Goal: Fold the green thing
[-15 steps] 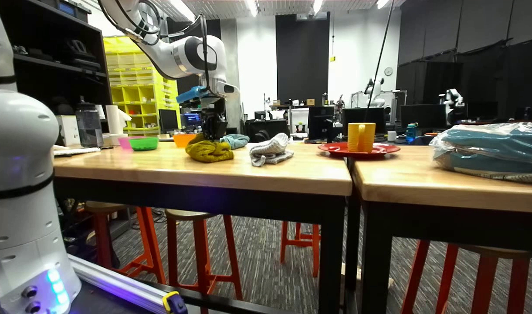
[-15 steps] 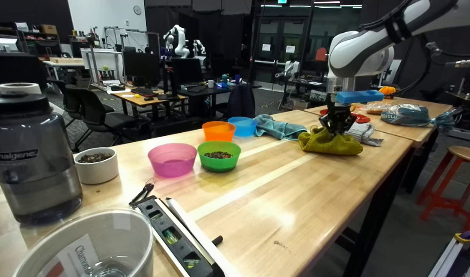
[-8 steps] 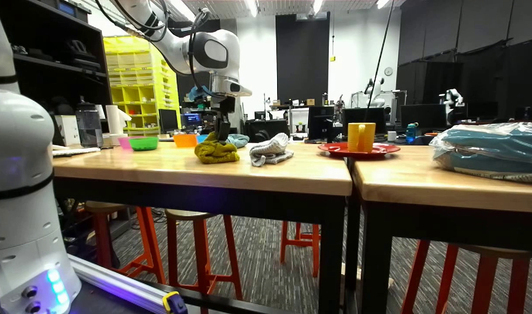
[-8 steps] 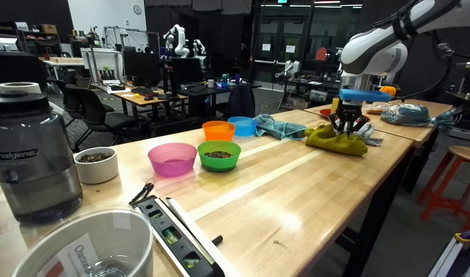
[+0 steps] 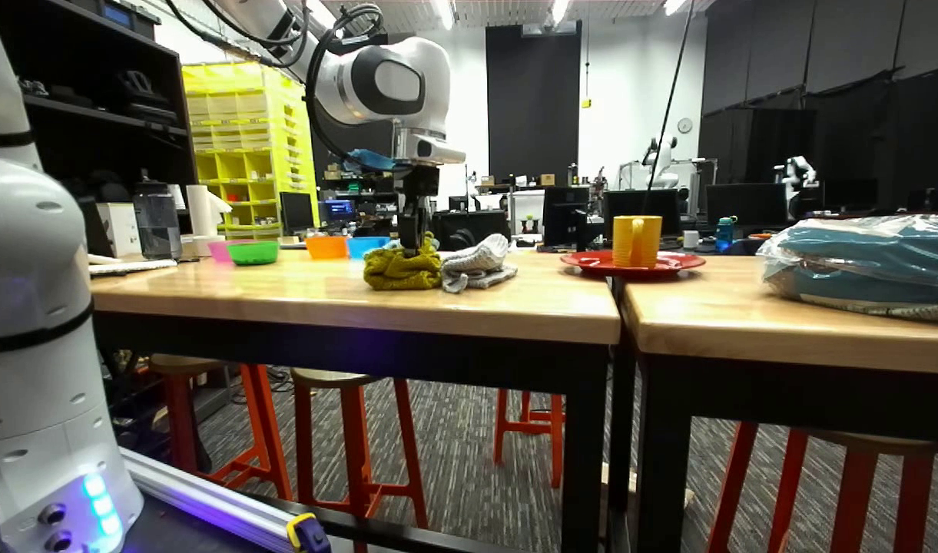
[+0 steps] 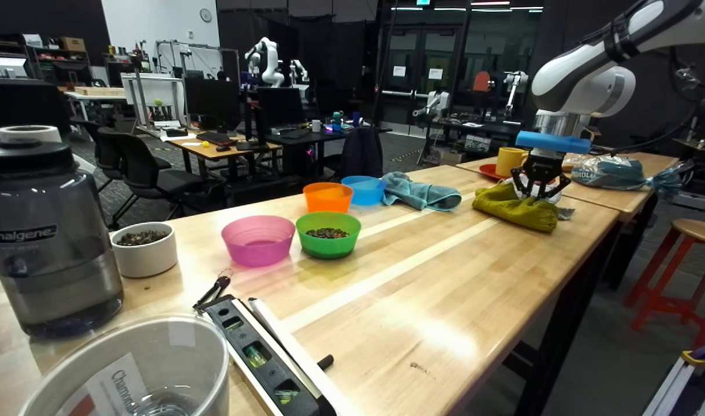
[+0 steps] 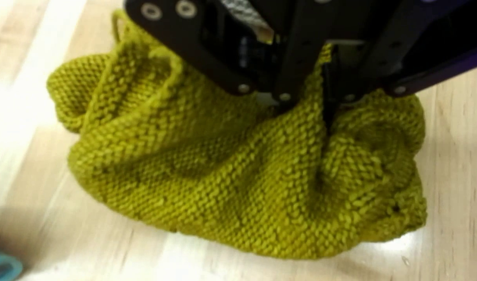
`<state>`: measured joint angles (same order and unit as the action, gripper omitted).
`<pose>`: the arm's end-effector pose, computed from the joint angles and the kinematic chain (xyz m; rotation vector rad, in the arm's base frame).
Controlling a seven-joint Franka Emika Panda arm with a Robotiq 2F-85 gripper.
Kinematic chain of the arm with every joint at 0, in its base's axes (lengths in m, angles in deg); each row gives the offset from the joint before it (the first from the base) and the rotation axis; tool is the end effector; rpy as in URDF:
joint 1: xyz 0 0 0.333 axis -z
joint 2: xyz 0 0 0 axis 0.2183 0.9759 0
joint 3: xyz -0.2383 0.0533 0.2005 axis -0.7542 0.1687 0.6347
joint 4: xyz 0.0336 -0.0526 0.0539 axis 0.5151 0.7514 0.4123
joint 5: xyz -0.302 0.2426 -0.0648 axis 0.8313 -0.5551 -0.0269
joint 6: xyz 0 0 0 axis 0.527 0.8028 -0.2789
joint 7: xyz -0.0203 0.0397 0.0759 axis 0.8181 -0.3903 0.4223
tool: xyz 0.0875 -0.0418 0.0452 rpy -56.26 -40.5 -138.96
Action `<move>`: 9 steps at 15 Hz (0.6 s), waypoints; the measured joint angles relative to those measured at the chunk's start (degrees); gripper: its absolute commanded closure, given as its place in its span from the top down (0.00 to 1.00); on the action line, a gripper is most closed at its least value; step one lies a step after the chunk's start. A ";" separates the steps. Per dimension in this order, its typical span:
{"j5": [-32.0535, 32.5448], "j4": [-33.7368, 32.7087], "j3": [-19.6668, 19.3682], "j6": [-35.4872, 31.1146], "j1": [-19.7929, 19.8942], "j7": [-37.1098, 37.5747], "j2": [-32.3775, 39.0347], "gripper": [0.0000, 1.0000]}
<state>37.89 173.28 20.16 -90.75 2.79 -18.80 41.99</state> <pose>0.4301 -0.2225 0.4090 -2.4902 1.8093 0.1207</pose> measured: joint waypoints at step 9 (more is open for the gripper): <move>-1.23 3.13 -1.11 -6.17 1.03 8.47 -2.01 0.66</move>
<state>36.65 176.41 19.04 -96.93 3.82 -10.33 39.99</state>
